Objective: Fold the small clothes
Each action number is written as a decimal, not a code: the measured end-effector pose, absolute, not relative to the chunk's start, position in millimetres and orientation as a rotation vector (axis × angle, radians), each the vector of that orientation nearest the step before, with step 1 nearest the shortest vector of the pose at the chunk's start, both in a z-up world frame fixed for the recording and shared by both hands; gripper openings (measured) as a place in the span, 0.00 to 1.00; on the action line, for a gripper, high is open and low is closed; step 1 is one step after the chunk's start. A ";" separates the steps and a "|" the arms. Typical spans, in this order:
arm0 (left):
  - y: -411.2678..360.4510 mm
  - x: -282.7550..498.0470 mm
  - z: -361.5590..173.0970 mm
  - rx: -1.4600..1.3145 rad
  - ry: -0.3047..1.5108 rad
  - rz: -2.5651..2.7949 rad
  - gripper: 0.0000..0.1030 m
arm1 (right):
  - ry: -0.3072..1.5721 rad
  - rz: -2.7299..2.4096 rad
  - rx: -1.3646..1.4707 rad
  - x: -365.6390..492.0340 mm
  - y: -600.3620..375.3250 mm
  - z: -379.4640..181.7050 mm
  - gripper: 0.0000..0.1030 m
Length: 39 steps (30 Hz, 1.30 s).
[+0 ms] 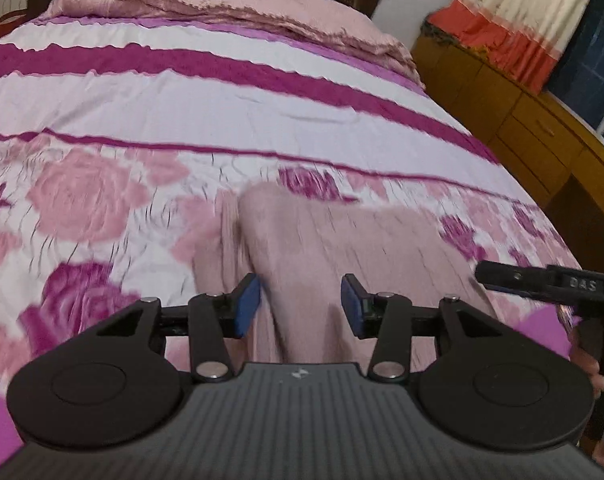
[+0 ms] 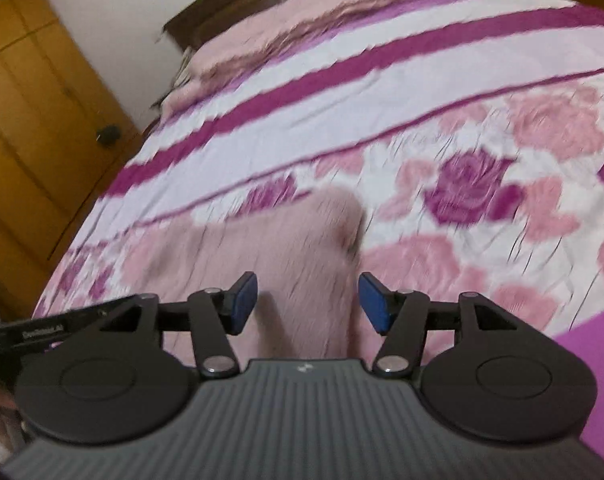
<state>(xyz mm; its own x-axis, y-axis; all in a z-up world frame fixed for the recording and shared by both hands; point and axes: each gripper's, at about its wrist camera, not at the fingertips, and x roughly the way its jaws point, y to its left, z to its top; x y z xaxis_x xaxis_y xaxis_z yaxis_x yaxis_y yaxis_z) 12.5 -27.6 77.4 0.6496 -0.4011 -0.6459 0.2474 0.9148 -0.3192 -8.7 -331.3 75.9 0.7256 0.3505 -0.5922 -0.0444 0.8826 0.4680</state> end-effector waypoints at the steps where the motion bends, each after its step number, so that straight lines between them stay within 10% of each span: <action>1: -29.2 22.0 75.9 -0.220 0.776 -0.354 0.49 | 0.723 0.206 0.458 -1.1 -333.3 73.9 0.57; 6: -43.4 49.1 55.4 -0.099 0.813 -0.221 0.36 | 0.754 0.202 0.507 35.0 -330.1 48.4 0.31; 39: -30.1 -68.4 64.6 -0.139 0.866 -0.310 0.37 | 0.632 0.202 0.347 -80.9 -292.7 81.6 0.33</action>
<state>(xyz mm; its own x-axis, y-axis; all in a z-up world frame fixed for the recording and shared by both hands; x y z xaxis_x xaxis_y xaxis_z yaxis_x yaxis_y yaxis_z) -68.4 -30.1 64.6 0.6064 -0.3234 -0.7264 0.2111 0.9462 -0.2451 -80.9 -292.7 81.6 0.7903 0.2880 -0.5408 -0.0789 0.9232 0.3762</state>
